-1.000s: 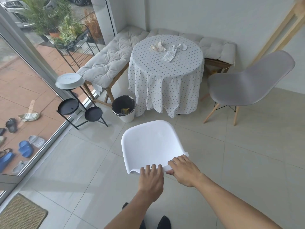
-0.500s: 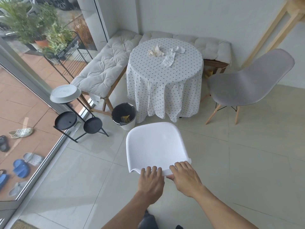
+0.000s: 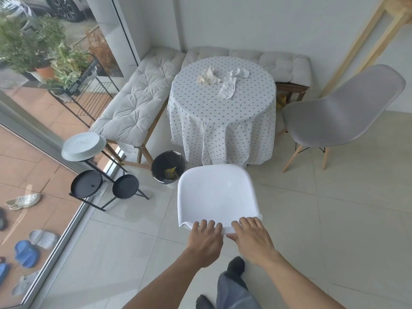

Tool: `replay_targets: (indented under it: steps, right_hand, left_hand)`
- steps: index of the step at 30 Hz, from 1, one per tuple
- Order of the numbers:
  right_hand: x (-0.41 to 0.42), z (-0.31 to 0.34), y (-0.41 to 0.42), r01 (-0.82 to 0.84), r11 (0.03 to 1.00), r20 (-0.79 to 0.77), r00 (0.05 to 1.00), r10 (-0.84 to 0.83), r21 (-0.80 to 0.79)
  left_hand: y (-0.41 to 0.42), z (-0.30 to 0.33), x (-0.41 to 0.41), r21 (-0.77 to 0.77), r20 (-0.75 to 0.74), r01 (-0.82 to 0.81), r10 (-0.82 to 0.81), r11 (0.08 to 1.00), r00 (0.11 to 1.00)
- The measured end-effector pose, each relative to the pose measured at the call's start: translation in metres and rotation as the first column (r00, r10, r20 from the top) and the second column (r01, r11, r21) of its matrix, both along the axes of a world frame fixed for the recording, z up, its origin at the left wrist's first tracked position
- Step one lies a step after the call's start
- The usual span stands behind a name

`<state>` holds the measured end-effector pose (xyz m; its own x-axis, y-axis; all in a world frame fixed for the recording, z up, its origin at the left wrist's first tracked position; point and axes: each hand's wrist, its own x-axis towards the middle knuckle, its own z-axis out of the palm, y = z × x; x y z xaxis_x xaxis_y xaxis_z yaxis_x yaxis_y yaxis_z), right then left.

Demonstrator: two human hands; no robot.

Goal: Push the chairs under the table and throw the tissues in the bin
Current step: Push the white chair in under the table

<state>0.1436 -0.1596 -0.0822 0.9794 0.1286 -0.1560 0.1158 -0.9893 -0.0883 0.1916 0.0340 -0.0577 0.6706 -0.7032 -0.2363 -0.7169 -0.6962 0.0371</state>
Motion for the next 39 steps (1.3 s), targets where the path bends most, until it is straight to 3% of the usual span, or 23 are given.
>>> replay_targets:
  steps: [21, 34, 39]
  right_hand:
    - [0.211, 0.005, -0.023, 0.142, 0.99, -0.059, 0.988, -0.141, 0.017]
    - [0.293, 0.005, -0.018, 0.279, 0.96, -0.016, 0.96, -0.279, 0.022]
    - [0.319, 0.005, -0.014, 0.326, 0.945, -0.079, 0.943, -0.325, 0.008]
  left_hand:
    - [-0.044, 0.009, 0.23, 0.171, -0.083, -0.037, 0.052, 0.985, 0.995]
    - [-0.048, 0.005, 0.345, 0.142, -0.159, 0.128, -0.106, 0.982, 0.982]
    - [-0.049, 0.003, 0.375, 0.154, -0.195, 0.149, -0.118, 0.977, 0.974]
